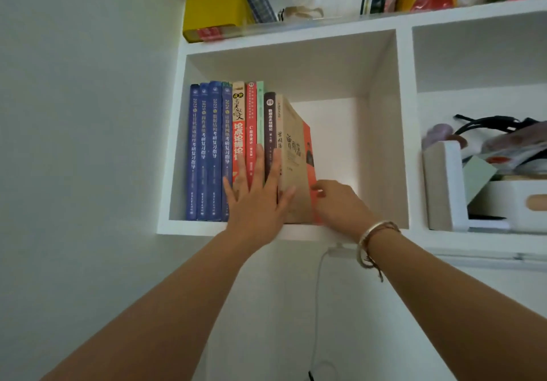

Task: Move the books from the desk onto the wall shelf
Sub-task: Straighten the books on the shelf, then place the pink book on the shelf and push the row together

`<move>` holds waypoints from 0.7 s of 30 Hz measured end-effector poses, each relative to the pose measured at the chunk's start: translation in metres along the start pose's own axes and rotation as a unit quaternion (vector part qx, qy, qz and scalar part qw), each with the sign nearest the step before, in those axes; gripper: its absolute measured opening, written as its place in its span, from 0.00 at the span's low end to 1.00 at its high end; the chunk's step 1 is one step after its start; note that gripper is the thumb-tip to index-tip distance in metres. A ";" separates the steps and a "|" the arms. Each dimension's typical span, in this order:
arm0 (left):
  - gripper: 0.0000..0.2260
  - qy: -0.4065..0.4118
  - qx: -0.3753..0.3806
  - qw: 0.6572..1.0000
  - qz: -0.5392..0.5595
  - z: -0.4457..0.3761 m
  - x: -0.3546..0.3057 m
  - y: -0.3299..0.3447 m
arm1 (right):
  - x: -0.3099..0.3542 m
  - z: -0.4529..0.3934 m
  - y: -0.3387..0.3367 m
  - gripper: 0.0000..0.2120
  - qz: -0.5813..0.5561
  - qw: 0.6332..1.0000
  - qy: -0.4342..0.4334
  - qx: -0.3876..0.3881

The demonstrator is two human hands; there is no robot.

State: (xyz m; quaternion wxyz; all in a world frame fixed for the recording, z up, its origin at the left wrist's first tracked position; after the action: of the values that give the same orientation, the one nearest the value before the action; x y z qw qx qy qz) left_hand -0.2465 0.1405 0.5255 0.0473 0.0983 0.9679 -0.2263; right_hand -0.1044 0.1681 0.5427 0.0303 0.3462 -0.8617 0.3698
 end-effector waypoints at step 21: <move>0.14 -0.053 0.331 0.852 0.401 0.384 -0.034 0.024 | -0.074 0.400 0.063 0.17 -0.121 0.950 0.279 0.072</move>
State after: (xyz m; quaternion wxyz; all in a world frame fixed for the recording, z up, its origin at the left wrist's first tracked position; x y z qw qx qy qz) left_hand -0.1902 -0.0154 0.1770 0.1498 0.4761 0.7083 -0.4993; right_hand -0.0058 -0.0221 0.1909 0.2884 0.3320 -0.7416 0.5066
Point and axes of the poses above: each hand's wrist, its own z-axis away from the middle knuckle, its own y-axis out of the palm, x = y × z, the point moved 3 cm from there along -z, towards the middle knuckle, and after that the axes turned 4 degrees about z, right-handed, at the moved point
